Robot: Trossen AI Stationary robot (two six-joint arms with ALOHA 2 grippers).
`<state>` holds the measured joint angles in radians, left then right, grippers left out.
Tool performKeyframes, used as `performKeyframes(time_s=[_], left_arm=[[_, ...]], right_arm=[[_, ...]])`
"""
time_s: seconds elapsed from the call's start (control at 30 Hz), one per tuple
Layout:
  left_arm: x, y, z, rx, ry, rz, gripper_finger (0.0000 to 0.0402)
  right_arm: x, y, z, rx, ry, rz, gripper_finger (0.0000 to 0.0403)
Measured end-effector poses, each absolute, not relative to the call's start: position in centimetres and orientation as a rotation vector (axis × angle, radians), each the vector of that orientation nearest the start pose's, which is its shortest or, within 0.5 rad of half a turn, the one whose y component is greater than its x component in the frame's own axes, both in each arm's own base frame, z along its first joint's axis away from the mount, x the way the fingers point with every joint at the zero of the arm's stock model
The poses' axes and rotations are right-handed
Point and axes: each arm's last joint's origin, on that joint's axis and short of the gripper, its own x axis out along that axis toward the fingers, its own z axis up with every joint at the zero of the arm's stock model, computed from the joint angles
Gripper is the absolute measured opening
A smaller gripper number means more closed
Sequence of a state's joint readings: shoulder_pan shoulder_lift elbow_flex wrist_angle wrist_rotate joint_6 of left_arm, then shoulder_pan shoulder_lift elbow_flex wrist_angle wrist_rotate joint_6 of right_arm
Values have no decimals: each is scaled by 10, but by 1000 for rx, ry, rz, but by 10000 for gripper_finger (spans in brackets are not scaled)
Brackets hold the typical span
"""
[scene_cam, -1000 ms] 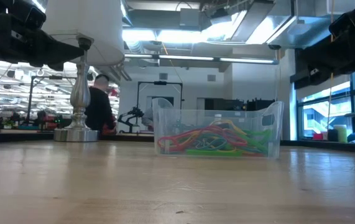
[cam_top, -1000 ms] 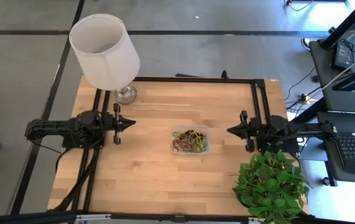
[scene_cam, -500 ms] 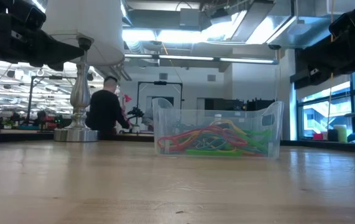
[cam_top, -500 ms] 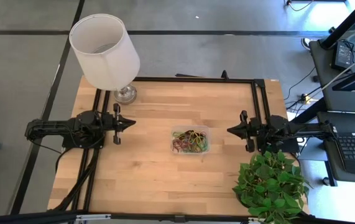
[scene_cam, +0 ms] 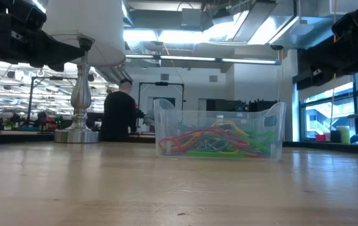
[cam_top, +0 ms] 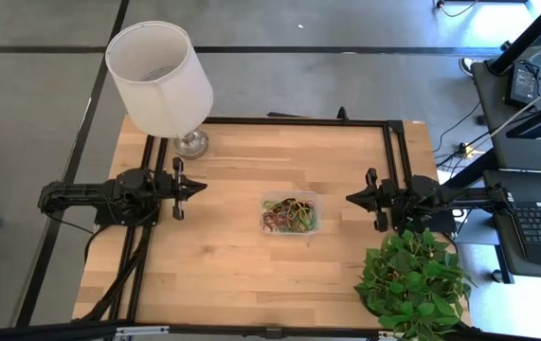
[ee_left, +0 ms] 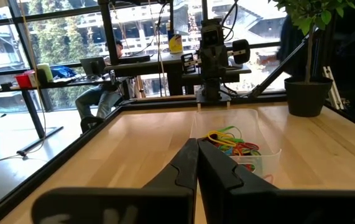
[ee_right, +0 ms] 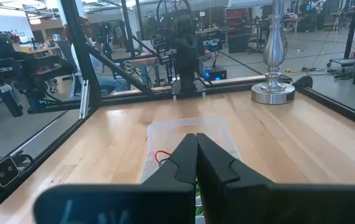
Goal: Pick and place rubber bands into bin
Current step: Return to Home Position
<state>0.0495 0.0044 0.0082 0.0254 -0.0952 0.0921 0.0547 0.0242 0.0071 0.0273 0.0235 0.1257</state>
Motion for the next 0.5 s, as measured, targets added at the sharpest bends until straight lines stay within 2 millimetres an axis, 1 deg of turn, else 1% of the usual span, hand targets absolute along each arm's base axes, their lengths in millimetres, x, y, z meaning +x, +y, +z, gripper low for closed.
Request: performKeyframes(time_s=[0.27,0.5], left_arm=[[97,8,168,91,-23,146,5],[97,8,168,91,-23,146,6]], right_arm=[[99,5,167,128,-8,32,6],[99,5,167,126,-8,32,15]])
